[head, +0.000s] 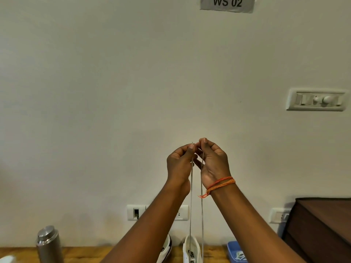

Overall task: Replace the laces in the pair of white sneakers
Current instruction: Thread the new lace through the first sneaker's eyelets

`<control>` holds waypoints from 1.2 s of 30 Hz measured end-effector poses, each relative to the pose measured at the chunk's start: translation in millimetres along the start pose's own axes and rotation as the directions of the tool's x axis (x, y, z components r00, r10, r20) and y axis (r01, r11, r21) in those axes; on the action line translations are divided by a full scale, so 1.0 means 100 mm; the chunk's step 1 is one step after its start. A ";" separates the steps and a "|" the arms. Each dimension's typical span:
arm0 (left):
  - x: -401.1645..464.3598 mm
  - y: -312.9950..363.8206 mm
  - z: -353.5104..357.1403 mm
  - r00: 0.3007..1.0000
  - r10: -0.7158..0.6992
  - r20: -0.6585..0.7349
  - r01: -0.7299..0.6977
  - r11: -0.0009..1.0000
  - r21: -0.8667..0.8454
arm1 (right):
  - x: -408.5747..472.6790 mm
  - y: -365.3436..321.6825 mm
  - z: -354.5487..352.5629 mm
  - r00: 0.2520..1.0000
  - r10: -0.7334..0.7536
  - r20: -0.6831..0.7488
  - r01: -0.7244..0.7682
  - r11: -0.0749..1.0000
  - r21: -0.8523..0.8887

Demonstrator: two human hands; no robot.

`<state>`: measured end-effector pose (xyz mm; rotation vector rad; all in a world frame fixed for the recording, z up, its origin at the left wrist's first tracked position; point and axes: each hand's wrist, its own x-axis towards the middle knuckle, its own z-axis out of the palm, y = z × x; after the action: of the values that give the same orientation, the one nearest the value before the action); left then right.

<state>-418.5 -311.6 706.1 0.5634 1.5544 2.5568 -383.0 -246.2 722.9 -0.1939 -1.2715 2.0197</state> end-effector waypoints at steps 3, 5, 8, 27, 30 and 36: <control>0.04 -0.03 -0.11 0.999 -0.039 0.036 0.039 0.999 -0.005 | 0.04 0.05 -0.15 0.999 0.047 0.000 -0.047 0.999 0.015; 0.09 -0.09 -0.31 0.996 -0.088 0.033 0.085 0.993 0.084 | 0.08 0.11 -0.36 0.998 0.049 -0.031 -0.050 0.998 -0.033; 0.17 -0.51 -0.79 0.981 -0.194 -0.032 0.193 0.920 0.341 | 0.19 0.47 -0.91 0.991 0.038 -0.130 -0.071 0.964 -0.258; -0.69 -3.89 -2.10 0.846 -0.512 -0.148 0.354 0.335 0.873 | -0.32 3.61 -3.02 0.858 0.472 -0.202 -0.294 0.129 -0.947; -0.78 -4.00 -2.06 0.842 -0.531 -0.097 0.311 0.330 0.891 | -0.36 3.71 -3.01 0.833 0.510 -0.214 -0.314 0.118 -0.942; -0.85 -4.09 -2.02 0.845 -0.531 -0.065 0.256 0.295 0.921 | -0.33 3.82 -2.99 0.823 0.515 -0.240 -0.285 0.010 -0.958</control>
<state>-456.5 -309.3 244.3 0.4266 2.4931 0.9884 -405.9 -145.6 248.2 -1.1696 -2.8246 1.1283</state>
